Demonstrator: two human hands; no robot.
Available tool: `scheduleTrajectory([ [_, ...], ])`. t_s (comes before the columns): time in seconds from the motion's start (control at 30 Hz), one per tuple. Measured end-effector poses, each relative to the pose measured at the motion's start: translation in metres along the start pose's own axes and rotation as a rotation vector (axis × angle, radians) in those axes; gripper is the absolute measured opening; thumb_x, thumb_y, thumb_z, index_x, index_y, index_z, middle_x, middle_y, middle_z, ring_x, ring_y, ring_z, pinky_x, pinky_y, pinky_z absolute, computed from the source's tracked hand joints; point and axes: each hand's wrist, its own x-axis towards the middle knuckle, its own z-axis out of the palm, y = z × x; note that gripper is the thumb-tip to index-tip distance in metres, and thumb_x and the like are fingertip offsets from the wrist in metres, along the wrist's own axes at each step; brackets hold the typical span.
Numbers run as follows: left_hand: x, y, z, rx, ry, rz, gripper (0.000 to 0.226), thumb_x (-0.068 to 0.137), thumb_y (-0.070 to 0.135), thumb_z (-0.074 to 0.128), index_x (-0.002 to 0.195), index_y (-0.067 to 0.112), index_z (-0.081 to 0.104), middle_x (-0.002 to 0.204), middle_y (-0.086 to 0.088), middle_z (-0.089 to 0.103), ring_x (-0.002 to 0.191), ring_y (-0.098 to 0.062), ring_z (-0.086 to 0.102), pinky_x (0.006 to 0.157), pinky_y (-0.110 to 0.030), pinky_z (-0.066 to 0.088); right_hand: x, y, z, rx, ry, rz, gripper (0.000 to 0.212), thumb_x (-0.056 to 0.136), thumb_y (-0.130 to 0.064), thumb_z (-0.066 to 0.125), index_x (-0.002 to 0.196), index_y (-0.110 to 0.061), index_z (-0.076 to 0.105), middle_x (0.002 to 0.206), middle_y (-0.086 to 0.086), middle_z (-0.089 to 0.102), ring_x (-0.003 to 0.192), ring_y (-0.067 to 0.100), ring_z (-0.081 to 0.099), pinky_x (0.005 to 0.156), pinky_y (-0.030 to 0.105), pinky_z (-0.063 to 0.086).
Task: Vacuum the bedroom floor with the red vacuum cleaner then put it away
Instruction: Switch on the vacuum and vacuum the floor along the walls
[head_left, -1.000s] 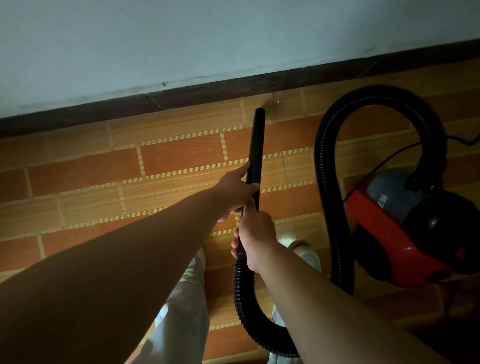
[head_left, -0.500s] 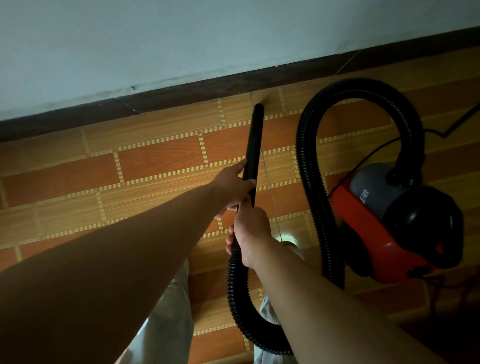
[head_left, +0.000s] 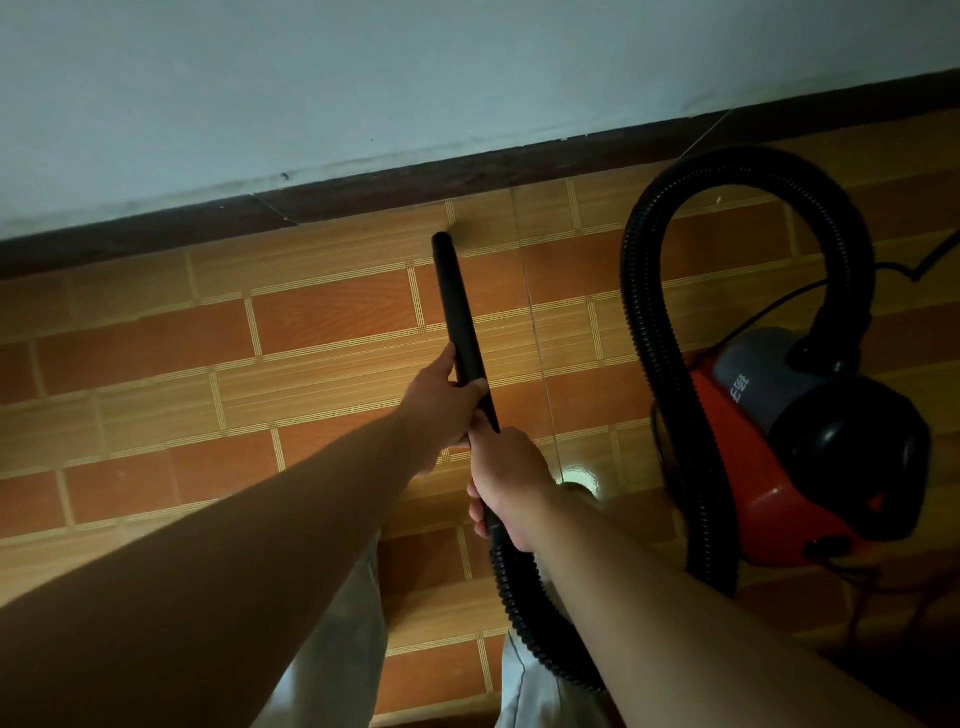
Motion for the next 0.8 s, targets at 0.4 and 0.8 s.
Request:
scheduleTrajectory([
  [0.4,-0.011,0.013,0.018,-0.057,0.009,0.005,0.071,0.101,0.013,0.060,0.158,0.037,0.025,0.110,-0.012,0.069,0.083,-0.021,0.070,0.047,-0.021,0.052,-0.005,-0.002,-0.025,-0.063,0.034,-0.053,0.057,0.104,-0.061,0.034,0.111,-0.015,0.067,0.057,0.006,0.054,0.044,0.021,0.051,0.047,0.028,0.045],
  [0.8,-0.023,0.039,0.040,0.026,-0.057,-0.012,0.072,0.101,0.014,0.060,0.158,0.039,0.024,0.102,-0.004,0.067,0.090,-0.020,0.068,0.054,-0.026,0.054,-0.023,-0.004,-0.045,0.103,0.032,-0.020,0.059,0.104,-0.062,0.036,0.110,-0.014,0.069,0.047,0.001,0.051,0.042,0.019,0.050,0.048,0.029,0.044],
])
